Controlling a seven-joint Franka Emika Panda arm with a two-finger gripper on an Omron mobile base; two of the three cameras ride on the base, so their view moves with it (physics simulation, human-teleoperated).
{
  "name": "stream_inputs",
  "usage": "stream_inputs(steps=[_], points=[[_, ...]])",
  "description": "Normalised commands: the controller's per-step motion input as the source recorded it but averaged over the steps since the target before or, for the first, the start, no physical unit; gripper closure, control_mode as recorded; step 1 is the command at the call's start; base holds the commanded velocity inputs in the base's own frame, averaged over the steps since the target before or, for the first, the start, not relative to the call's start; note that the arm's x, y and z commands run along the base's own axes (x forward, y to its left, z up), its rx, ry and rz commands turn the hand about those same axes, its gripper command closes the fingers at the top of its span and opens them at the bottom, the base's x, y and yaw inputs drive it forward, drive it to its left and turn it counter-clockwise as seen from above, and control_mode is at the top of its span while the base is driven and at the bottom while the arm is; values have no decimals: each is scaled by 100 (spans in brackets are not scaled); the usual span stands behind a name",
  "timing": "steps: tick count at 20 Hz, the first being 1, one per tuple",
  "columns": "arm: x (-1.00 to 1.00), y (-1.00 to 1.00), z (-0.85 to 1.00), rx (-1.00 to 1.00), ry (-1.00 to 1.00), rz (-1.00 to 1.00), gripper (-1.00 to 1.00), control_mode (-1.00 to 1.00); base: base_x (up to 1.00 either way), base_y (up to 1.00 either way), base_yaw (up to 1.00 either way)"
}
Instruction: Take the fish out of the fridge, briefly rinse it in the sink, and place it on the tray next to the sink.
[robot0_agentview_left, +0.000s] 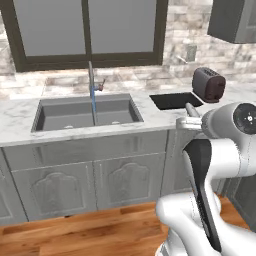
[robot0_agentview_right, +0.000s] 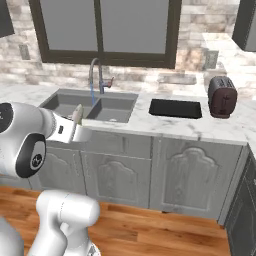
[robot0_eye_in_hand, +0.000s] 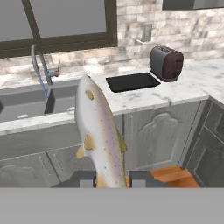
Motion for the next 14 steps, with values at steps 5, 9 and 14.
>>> stream_inputs(steps=[5, 9, 14], points=[[0, 0, 0, 0, 0, 0, 100, 100, 67, 0, 0], [0, 0, 0, 0, 0, 0, 100, 100, 79, 0, 0], [0, 0, 0, 0, 0, 0, 100, 100, 80, 0, 0]])
